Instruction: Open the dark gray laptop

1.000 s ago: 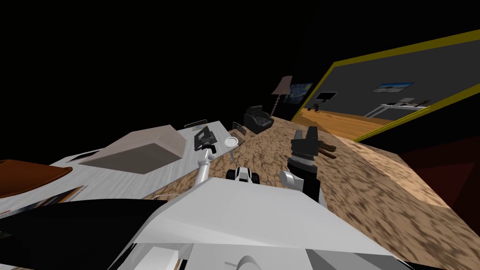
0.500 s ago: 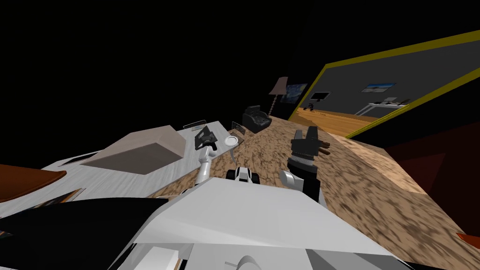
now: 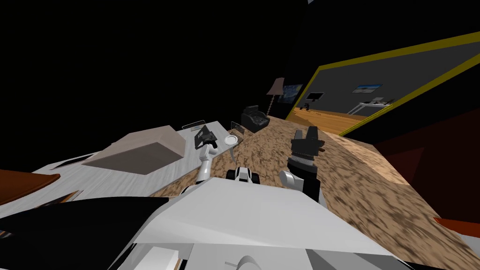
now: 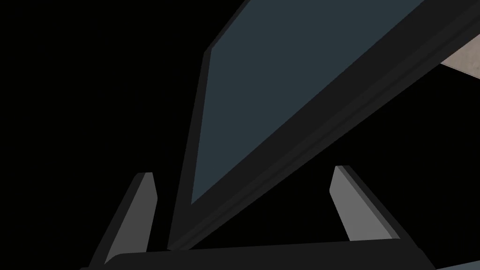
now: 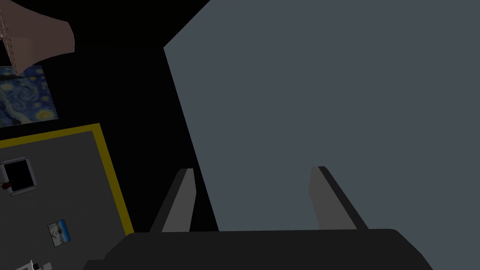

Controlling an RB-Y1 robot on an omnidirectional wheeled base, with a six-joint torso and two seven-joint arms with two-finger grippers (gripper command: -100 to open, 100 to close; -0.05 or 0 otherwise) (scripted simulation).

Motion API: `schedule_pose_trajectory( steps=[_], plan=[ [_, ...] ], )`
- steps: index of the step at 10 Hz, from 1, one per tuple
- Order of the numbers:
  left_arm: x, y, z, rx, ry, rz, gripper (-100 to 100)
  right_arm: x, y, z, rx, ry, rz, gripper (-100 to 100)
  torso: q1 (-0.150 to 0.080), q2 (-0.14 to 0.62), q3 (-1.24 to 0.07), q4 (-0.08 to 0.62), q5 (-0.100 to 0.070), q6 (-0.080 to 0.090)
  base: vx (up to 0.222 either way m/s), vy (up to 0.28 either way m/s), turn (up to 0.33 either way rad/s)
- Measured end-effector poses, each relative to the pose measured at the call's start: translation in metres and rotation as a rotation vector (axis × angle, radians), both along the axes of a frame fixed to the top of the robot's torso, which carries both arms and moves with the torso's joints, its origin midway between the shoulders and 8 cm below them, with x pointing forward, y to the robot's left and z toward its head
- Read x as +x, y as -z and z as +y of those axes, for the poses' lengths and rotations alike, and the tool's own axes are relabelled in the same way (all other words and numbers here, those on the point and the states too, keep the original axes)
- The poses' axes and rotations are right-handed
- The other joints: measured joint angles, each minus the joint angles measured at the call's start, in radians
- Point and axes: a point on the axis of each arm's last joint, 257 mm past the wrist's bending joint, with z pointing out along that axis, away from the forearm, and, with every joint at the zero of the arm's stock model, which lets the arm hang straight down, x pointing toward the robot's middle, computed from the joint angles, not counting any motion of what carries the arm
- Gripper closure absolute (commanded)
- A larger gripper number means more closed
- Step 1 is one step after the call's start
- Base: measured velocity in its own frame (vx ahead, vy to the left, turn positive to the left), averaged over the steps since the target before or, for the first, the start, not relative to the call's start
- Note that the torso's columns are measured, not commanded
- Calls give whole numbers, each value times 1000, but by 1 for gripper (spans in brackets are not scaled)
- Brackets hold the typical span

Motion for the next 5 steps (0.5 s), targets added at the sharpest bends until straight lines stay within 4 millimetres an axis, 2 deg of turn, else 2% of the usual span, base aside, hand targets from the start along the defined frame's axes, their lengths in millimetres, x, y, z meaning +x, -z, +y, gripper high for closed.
schedule_pose_trajectory(
  steps=[5],
  plan=[
    [0,0,0,0,0,0,0,0,0,0,0,0,0,0,0,2,1,1,0,0,0,0,0]
  ],
)
